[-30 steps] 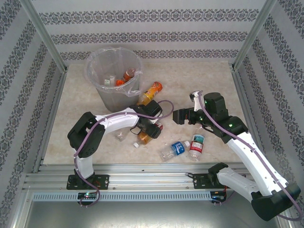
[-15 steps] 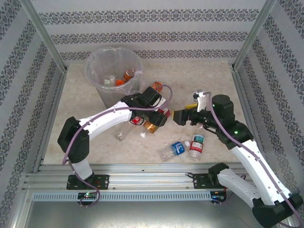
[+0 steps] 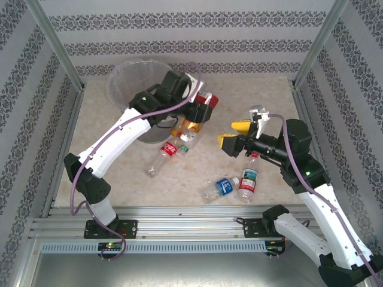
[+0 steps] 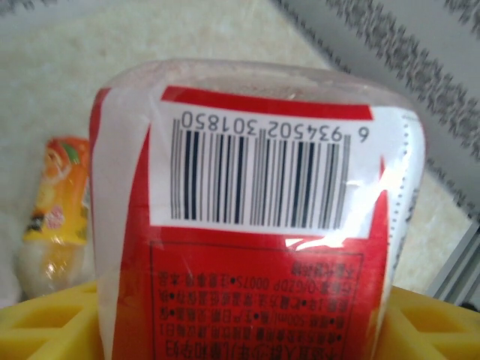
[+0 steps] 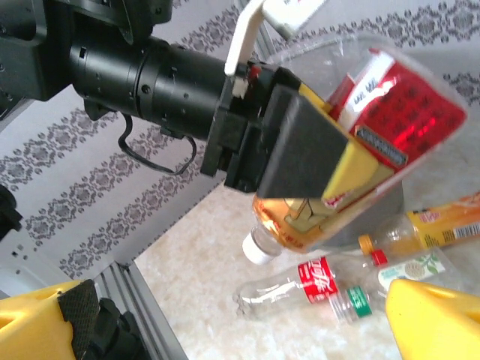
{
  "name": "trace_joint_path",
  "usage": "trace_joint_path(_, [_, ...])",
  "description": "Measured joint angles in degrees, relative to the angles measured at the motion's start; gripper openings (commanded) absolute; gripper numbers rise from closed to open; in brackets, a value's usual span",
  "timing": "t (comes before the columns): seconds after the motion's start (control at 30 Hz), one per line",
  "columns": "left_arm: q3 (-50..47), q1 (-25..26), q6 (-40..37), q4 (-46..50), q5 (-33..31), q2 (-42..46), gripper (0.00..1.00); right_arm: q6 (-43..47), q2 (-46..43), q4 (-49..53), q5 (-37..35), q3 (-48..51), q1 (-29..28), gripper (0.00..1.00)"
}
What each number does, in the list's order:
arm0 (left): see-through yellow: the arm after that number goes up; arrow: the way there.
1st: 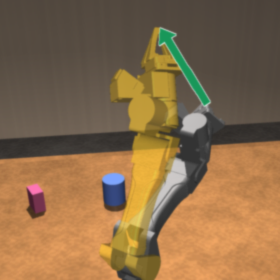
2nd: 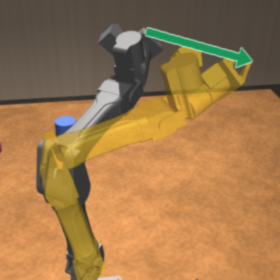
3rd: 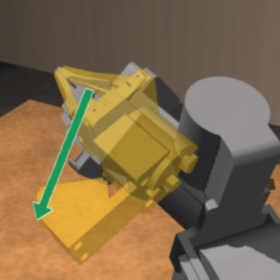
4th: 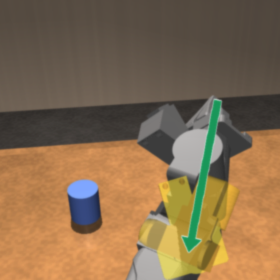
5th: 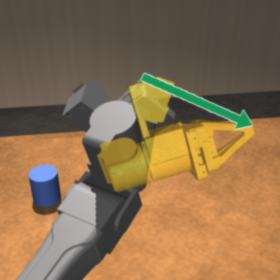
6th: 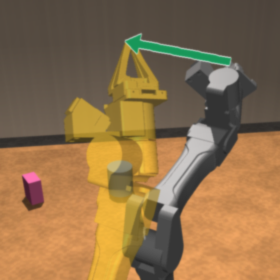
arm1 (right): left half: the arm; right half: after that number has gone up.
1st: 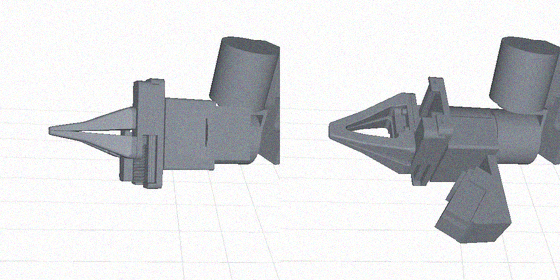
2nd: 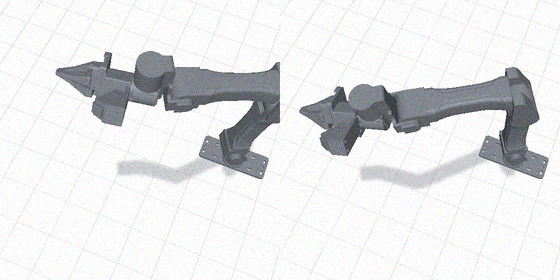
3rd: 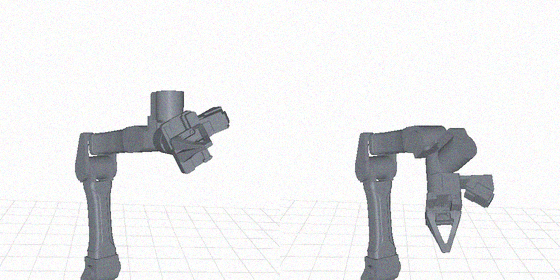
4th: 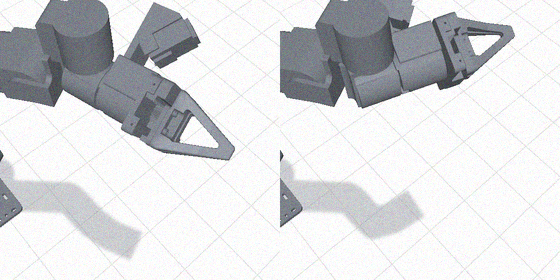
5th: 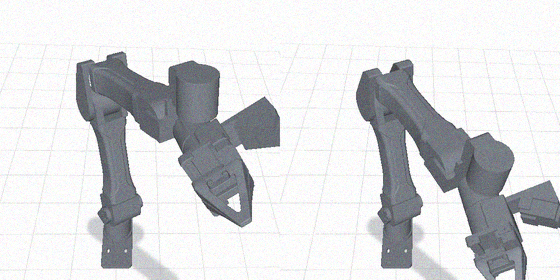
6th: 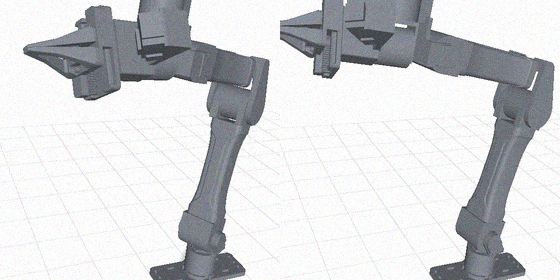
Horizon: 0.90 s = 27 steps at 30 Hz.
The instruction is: Put the plastic bottles in the bin
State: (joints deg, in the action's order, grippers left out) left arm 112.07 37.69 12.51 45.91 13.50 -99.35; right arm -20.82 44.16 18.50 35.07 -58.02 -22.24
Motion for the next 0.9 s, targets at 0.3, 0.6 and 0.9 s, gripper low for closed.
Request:
trace_joint_path(0.3, [17.3,-6.1,-0.5,6.4,-6.0,-2.3,0.68,0.7,-0.3,-1.2,-0.1,-4.3,0.0,0.98])
trace_joint_path(0.6, [26.8,-15.5,-3.4,10.0,-10.7,-8.3,0.66,1.9,-0.3,-0.7,-0.7,-5.8,0.0,0.98])
trace_joint_path(0.9, [26.1,-22.3,-6.2,9.7,-8.8,-13.7,0.66,2.8,-0.5,1.4,-2.3,-5.8,0.0,0.98])
